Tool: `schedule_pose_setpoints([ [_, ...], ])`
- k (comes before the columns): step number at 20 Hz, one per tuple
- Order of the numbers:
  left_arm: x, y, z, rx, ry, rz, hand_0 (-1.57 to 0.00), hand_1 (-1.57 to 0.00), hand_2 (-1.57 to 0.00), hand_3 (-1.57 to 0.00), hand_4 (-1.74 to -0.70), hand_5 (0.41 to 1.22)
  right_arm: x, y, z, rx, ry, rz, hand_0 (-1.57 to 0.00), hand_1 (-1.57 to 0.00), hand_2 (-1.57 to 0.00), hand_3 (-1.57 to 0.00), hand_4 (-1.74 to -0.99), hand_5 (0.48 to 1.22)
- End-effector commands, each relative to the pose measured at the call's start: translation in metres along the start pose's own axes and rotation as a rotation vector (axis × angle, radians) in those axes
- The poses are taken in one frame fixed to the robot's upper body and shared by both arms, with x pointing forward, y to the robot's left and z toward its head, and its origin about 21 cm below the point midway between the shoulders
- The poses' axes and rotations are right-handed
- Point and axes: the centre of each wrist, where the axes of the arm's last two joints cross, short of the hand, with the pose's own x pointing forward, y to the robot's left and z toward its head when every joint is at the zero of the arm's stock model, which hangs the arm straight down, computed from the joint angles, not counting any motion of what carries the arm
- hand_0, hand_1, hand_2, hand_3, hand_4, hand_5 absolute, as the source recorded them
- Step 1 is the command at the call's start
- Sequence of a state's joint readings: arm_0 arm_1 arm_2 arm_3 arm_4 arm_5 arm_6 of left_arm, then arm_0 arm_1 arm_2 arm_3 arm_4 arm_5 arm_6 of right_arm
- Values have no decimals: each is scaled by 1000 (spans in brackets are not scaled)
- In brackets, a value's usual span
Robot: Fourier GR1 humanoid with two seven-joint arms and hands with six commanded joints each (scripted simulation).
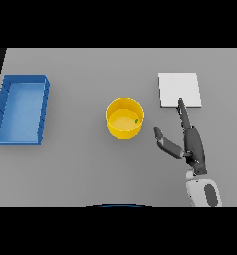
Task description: Pick up the red beaker and tilt it to pour out 1 green nut into yellow bowl. Pick up the yellow bowl and place it on the metallic measuring scale.
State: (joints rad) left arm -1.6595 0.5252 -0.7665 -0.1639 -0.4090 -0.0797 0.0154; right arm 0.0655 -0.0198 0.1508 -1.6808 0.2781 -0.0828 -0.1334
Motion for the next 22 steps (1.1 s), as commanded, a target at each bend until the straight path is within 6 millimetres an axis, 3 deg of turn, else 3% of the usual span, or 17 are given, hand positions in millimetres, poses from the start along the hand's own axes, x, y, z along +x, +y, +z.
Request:
schedule_pose_setpoints([
  [1, -17, -7, 1, 7, 51, 102, -1571, -1571, -1571, -1458, -1739, 1221, 1, 1, -2, 7, -11, -31, 1, 1, 1, 1, -1093, 623],
  [5, -81, -57, 14, 17, 267, 373, -1571, -1571, -1571, -1525, -1740, 1221, -1, -4, -3, 34, 9, -50, 1, 1, 1, 1, -1106, 642],
  [8, -111, -94, 27, 0, 487, 515, -1571, -1571, -1571, -1547, -1741, 1221, -6, -6, -1, 54, -3, -61, 1, 1, 1, 1, -1148, 663],
  [11, -127, -116, 38, 16, 570, 659, -1571, -1571, -1571, -1518, -1741, 1221, -5, -4, 1, 57, -23, -35, 1, 1, 1, 1, -1168, 680],
  [16, -143, -169, 63, -12, 696, 820, -1571, -1571, -1571, -1374, -1741, 1221, 2, -3, -2, 59, -22, -17, 1, 1, 1, 1, -1194, 703],
  [22, -131, -215, 103, -22, 765, 924, -1571, -1571, -1571, -1396, -1741, 1221, -9, -5, -4, 54, 5, 2, 1, 1, 1, 1, -1201, 696],
])
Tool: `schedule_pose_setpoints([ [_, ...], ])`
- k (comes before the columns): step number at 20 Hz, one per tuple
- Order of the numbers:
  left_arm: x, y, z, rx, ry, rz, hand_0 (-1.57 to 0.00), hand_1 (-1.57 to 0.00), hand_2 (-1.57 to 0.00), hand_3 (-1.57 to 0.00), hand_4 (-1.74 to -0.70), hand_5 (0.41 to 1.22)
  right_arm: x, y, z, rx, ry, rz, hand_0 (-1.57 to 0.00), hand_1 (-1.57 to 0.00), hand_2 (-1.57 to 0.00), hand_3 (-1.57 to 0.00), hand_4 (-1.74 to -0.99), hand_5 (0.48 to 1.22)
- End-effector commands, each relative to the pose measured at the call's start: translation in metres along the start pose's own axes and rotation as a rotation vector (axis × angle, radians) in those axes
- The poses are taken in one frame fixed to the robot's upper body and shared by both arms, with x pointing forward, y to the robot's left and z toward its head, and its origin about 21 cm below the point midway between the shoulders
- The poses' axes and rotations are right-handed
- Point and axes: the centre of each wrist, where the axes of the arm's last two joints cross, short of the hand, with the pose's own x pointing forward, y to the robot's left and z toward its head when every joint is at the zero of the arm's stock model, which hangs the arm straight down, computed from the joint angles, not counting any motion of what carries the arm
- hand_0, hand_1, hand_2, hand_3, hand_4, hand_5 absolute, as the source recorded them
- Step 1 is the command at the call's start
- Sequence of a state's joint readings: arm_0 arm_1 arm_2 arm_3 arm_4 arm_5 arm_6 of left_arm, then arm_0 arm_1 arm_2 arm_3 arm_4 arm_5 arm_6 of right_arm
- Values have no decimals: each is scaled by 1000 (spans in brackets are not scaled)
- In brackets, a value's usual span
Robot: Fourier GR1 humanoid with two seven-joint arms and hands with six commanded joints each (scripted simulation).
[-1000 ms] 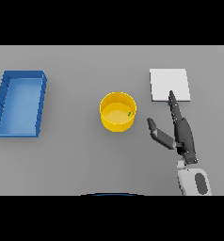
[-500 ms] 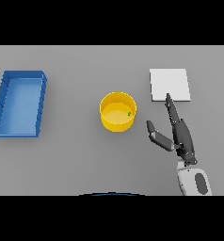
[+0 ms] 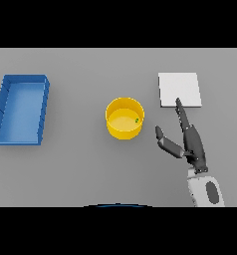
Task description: Pick up the red beaker and tilt it to pour out 1 green nut into yellow bowl. Pick up the yellow bowl and place it on the metallic measuring scale.
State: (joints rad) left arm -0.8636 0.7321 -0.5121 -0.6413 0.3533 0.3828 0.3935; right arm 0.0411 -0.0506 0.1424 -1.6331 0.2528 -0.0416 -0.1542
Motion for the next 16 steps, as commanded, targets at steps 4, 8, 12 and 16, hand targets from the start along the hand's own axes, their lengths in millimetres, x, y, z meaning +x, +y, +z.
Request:
schedule_pose_setpoints([
  [4, -25, -10, 22, -12, 67, 11, -1571, -1571, -1571, -1385, -1741, 1150, 1, 0, 2, 7, -22, -16, 1, 1, 1, 1, -1177, 686],
  [8, -33, -11, 41, -122, 109, -23, -1571, -1571, -1571, -1407, -1661, 888, 7, 2, -1, 1, -10, -15, 1, 1, 1, 1, -1165, 678],
  [12, -39, -2, 57, -291, -20, -100, -1253, -1104, -1049, -884, -1031, 714, 3, -1, 0, -4, -11, 3, 1, 1, 1, 1, -1161, 669],
  [16, -41, 7, 58, -356, -16, -177, -513, -452, -429, -361, -785, 656, 4, 0, 2, -2, -21, -12, 1, 1, 1, 1, -1147, 680],
])
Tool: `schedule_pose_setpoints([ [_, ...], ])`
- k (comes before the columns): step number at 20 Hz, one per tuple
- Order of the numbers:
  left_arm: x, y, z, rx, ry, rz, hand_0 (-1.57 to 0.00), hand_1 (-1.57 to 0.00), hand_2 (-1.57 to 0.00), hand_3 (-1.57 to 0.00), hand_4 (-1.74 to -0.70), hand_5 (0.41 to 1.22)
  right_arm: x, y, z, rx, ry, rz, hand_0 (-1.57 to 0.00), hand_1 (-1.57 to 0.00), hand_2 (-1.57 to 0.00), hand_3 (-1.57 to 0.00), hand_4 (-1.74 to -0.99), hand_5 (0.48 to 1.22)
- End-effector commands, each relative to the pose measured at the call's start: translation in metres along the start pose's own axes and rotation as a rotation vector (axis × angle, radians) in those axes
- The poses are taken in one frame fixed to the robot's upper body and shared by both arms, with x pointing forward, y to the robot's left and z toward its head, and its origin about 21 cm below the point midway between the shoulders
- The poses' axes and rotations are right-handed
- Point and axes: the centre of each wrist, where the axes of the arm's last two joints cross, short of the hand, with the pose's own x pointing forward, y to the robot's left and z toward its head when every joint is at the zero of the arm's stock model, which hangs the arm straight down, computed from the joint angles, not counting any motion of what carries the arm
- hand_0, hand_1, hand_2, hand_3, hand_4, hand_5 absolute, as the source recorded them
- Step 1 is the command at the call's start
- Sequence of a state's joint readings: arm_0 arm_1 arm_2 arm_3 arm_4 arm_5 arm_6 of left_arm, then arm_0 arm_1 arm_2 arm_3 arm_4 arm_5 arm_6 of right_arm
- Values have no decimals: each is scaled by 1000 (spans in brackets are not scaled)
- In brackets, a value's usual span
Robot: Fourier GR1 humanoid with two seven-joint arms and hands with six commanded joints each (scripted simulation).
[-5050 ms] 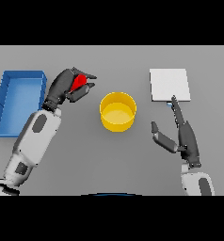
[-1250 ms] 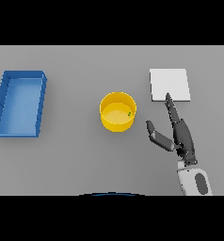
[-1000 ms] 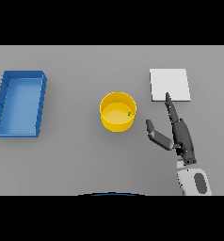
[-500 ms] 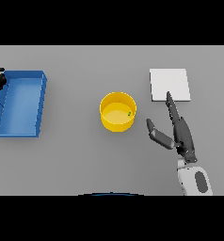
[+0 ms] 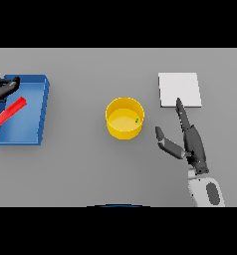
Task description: Pick up the red beaker and tilt it to pour out 1 green nut into yellow bowl. Pick up the yellow bowl and place it on the metallic measuring scale.
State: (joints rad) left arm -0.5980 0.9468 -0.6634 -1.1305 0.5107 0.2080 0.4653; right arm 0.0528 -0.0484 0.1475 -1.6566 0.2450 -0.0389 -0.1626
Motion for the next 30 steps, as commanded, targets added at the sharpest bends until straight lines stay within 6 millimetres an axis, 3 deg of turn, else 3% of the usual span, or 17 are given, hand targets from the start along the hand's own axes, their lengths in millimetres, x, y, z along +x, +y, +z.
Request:
schedule_pose_setpoints([
  [1, 0, 0, -2, 9, -2, -28, -410, -361, -343, -289, -762, 651, 1, -2, 1, 4, -7, -7, 1, 1, 1, 1, -1145, 685],
  [5, -1, -10, -10, 37, -7, -33, -167, -147, -140, -118, -724, 647, 1, -3, -2, 6, 12, 14, 1, 1, 1, 1, -1164, 688],
  [9, 0, -8, -11, 92, -45, -26, -68, -60, -57, -48, -708, 658, 4, 1, -1, 2, 33, 52, 1, 1, 1, 1, -1175, 672],
  [12, 0, -8, -8, 109, -95, -3, -34, -30, -29, -24, -710, 679, 7, -1, -1, 91, -13, 127, 1, 1, 1, 1, -1132, 703],
  [16, 5, -10, -8, 105, -107, 14, -13, -12, -11, -9, -719, 676, 23, -9, -30, 309, -56, 368, 1, 1, 1, 1, -1190, 716],
  [22, 2, -11, -11, 90, -120, 23, -3, -2, -2, -2, -715, 669, 48, 7, -70, 661, -221, 824, 1, 1, 1, 1, -1232, 702],
  [30, 1, -8, -8, 80, -122, 32, 0, 0, 0, 1, -722, 688, 49, 33, -105, 974, -264, 1090, 1, 1, 1, 1, -1219, 705],
])
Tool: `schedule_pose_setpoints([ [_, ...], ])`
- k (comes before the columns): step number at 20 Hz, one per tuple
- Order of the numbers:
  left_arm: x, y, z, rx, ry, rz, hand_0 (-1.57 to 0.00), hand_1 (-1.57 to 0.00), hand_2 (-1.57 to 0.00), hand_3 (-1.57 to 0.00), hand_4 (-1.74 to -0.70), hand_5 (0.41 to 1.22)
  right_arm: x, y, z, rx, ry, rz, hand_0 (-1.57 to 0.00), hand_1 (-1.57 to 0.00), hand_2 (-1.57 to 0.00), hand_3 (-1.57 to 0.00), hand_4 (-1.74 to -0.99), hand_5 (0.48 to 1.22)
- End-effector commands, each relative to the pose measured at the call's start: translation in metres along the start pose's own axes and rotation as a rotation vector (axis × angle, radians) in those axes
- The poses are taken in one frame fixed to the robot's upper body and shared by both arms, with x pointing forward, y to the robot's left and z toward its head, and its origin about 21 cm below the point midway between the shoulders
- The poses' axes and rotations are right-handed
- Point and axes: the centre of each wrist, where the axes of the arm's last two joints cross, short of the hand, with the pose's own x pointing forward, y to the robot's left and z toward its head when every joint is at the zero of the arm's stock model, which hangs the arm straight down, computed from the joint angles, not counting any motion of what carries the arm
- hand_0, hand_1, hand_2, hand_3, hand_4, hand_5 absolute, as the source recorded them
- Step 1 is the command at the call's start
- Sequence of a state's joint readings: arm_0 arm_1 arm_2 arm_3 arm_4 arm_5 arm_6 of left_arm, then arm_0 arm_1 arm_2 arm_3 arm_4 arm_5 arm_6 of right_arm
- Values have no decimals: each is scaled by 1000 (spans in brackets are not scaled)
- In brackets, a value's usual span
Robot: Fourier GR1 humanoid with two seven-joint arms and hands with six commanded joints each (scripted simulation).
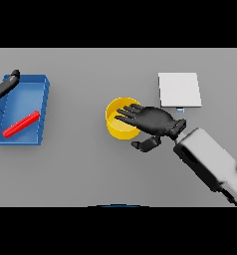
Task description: Pick up the red beaker and tilt it to pour out 1 green nut into yellow bowl. Pick up the yellow bowl and place it on the metallic measuring scale.
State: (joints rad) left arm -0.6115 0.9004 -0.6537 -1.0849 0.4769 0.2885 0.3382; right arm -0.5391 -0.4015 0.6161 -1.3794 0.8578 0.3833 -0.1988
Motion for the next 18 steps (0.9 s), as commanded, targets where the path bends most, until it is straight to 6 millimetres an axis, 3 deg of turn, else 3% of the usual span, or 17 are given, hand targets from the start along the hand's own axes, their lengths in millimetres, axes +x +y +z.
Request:
schedule_pose_setpoints([
  [1, -3, -1, -1, 0, -4, -2, 0, 1, 1, 1, -722, 687, -1, -2, -6, 32, 2, 16, 1, 1, 1, 1, -1223, 705],
  [4, -8, 0, 2, -5, -10, 14, 1, 1, 1, 1, -724, 686, 1, 1, -21, 99, 6, 63, 1, 1, 1, 1, -1226, 702],
  [14, -8, 4, 4, 4, -11, 19, 1, 1, 1, 1, -718, 688, 0, -6, -47, 243, 23, 113, 1, 1, 1, 1, -1297, 753],
  [17, -10, 3, 6, 8, -13, 24, 1, 1, 1, 1, -713, 686, 2, -1, -51, 254, 54, 80, -3, -16, -19, -43, -1336, 810],
  [18, -10, 5, 6, 6, -18, 25, 1, 1, 1, 1, -712, 689, 2, 0, -52, 265, 61, 79, -110, -97, -86, -96, -1360, 842],
])
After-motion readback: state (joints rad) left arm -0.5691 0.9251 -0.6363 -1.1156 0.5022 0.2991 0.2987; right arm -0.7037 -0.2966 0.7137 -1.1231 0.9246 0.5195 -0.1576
